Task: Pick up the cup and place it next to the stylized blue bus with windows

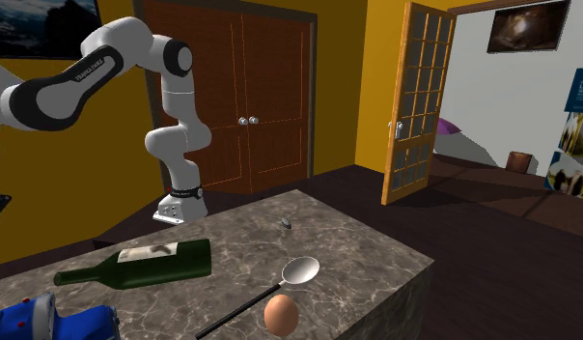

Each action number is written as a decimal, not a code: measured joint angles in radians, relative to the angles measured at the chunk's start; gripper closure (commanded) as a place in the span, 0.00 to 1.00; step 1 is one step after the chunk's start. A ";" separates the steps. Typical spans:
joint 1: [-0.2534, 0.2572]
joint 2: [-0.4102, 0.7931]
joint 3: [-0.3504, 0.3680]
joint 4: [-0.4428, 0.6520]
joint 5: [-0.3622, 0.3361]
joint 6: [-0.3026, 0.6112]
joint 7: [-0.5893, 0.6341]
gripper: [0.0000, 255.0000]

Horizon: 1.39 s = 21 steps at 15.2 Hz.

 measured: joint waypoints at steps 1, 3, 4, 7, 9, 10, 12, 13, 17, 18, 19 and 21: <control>-0.013 0.012 0.011 -0.005 0.019 0.009 -0.015 1.00; -0.024 0.025 0.026 -0.022 0.043 0.032 -0.031 1.00; -0.039 0.038 0.039 -0.025 0.063 0.040 -0.047 1.00; -0.072 0.070 0.076 -0.036 0.115 0.067 -0.083 1.00; -0.084 0.081 0.090 -0.046 0.135 0.083 -0.097 1.00; -0.087 0.084 0.093 -0.046 0.140 0.084 -0.100 1.00; -0.089 0.086 0.095 -0.046 0.143 0.085 -0.102 1.00; -0.090 0.086 0.096 -0.046 0.144 0.086 -0.102 1.00; -0.090 0.086 0.096 -0.046 0.144 0.086 -0.103 0.00; -0.090 0.086 0.096 -0.046 0.144 0.086 -0.103 0.00; -0.090 0.086 0.096 -0.046 0.144 0.086 -0.103 0.00; -0.090 0.086 0.096 -0.046 0.144 0.086 -0.103 0.00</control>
